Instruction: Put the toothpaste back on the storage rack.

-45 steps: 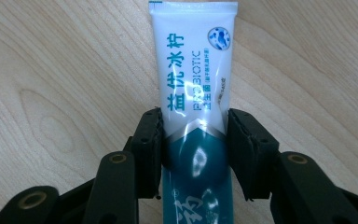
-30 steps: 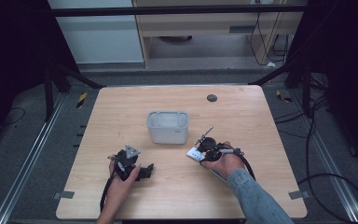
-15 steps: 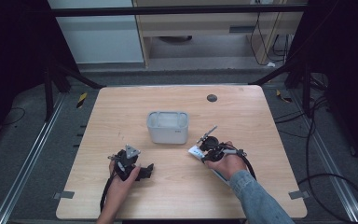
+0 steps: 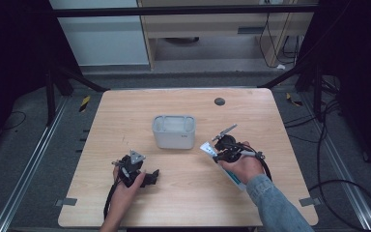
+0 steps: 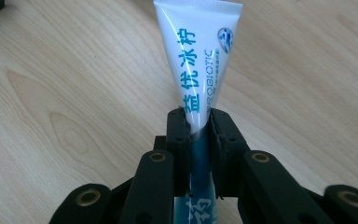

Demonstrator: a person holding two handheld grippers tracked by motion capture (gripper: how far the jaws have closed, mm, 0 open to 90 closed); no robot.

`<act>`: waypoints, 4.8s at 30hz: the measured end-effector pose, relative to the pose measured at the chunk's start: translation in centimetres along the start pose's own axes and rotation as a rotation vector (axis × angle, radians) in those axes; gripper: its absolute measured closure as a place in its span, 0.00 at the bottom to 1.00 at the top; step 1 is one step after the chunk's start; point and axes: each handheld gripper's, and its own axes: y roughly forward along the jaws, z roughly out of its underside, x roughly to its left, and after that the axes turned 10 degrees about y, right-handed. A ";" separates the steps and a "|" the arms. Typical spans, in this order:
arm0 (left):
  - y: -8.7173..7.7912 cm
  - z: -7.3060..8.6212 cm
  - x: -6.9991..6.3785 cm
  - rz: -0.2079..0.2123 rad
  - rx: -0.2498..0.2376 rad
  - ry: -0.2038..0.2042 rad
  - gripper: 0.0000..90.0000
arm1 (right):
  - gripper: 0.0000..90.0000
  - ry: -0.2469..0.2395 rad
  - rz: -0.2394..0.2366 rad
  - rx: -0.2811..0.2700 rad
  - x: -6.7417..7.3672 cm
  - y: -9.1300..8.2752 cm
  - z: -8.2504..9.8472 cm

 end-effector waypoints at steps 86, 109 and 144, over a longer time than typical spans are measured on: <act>-0.1 0.1 -0.3 -0.007 -0.001 -0.009 0.00 | 0.89 0.109 0.079 -0.669 1.3 -9.2 -8.1; -0.2 0.1 -0.3 -0.001 0.000 -0.002 0.00 | 0.89 0.063 0.063 -0.761 4.3 -9.1 -13.0; 0.1 -0.1 -0.3 0.003 -0.003 0.000 0.00 | 0.88 0.075 -0.026 -0.803 7.4 -6.0 -15.5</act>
